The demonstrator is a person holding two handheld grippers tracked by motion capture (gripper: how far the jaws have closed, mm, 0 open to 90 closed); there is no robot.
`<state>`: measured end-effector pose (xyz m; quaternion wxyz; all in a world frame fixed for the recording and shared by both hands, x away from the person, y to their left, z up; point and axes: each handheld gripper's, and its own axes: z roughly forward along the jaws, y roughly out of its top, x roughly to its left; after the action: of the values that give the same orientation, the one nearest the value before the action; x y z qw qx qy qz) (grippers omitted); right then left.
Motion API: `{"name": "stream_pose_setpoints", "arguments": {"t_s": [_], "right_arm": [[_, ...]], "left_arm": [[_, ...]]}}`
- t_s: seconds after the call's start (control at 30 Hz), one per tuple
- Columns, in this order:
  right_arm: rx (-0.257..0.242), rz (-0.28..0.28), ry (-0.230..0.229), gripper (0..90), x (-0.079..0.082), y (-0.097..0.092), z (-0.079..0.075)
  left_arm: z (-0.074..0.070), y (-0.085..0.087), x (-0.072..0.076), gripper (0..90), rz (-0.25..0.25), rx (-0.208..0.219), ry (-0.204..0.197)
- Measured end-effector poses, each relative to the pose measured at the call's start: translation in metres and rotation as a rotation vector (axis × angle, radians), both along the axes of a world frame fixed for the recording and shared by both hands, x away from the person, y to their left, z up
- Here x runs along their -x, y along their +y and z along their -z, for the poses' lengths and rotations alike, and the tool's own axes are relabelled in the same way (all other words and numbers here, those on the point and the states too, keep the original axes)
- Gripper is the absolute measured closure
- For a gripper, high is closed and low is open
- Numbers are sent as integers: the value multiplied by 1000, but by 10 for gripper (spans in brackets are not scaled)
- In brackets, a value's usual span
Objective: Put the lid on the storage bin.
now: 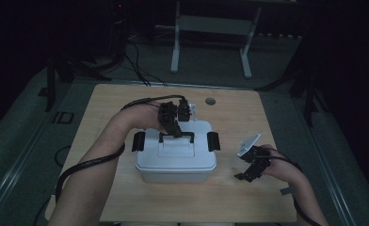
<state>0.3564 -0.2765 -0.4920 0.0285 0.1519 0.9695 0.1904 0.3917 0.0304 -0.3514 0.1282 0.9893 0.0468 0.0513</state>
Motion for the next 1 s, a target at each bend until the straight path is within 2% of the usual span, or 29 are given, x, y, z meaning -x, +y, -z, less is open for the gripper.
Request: {"name": "stream_pose_setpoints", "arguments": {"t_s": [0.07, 0.1, 0.13, 0.17, 0.33, 0.37, 0.5, 0.6, 0.63, 0.67, 0.73, 0.77, 0.83, 0.9, 1.0], "right_arm": [[0, 0, 1, 156, 0, 0, 0], [0, -1, 0, 156, 0, 0, 0], [1, -1, 0, 156, 0, -1, 0], [2, 1, -1, 156, 0, -1, 0], [0, 2, -2, 156, 0, 0, 0], [-2, 2, -2, 157, 0, 0, -1], [-6, 0, -6, 156, -1, 1, -2], [-7, 2, -7, 156, -1, 1, -3], [-6, 3, -8, 156, -1, 1, -3], [-5, 3, -9, 156, -1, 1, -3], [-3, 7, -11, 156, -1, 1, -3], [-3, 8, -14, 156, -1, 1, -3], [-8, 11, -21, 157, -2, 1, -4], [-13, 20, -25, 157, -2, 1, -4], [-22, 30, -30, 156, -2, -1, -5]], "left_arm": [[2, 4, -1, 758, -19, 13, -3], [3, 6, -2, 686, -29, 8, -7], [4, 8, -2, 661, -37, 7, -12], [5, 11, -1, 595, -46, 16, -15], [7, 23, -2, 375, -111, 61, 3], [8, 25, -1, 333, -124, 71, -5], [7, 35, 0, 209, -134, 98, 6], [7, 43, 3, 160, -145, 125, 1], [7, 46, 5, 153, -145, 130, -17], [6, 49, 6, 152, -149, 138, -29], [4, 55, 7, 147, -162, 176, -18], [3, 58, 8, 142, -161, 173, -32], [2, 63, 10, 143, -171, 187, -29], [1, 68, 12, 142, -168, 201, -57], [1, 76, 12, 143, -189, 231, -58]]}}
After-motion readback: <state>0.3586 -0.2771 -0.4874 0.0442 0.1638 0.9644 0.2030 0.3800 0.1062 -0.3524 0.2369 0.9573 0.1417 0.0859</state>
